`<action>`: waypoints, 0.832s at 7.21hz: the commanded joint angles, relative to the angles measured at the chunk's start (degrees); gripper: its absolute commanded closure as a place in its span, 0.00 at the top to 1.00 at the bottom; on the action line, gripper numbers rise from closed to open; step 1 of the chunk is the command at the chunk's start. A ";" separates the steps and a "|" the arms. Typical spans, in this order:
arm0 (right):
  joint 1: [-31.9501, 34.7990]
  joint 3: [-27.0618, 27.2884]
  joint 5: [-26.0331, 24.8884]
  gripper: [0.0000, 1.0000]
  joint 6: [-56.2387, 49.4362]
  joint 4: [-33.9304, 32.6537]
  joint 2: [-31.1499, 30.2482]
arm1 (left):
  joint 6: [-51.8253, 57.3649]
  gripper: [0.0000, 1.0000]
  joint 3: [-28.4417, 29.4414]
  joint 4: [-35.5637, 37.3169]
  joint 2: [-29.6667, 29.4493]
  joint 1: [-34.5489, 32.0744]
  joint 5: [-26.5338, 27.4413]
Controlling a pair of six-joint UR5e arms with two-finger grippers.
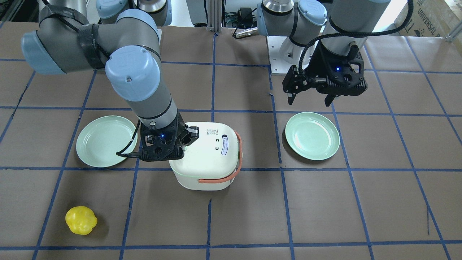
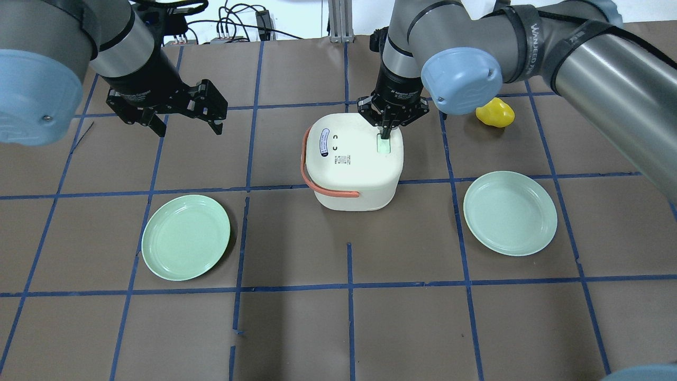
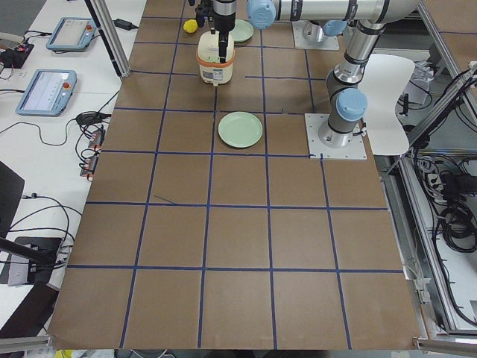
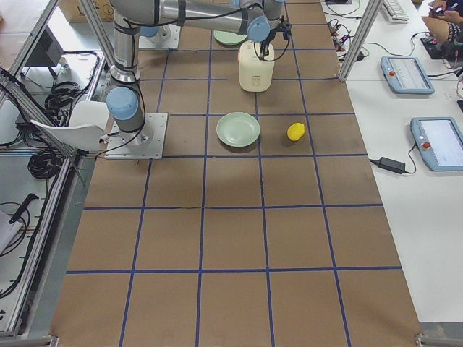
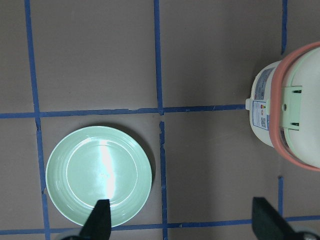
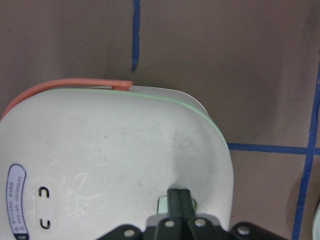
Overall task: Press rice cooker button
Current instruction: 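Hold the right gripper pressed on the green lid button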
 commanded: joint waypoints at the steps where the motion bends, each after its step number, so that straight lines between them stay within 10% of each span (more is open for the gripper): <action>1: 0.00 0.07 0.00 0.09 0.00 0.00 0.04 | 0.00 1.00 0.00 0.00 0.00 0.00 0.01; 6: 0.00 0.51 0.00 0.09 0.00 0.00 0.04 | 0.00 1.00 0.00 0.00 0.00 0.00 -0.08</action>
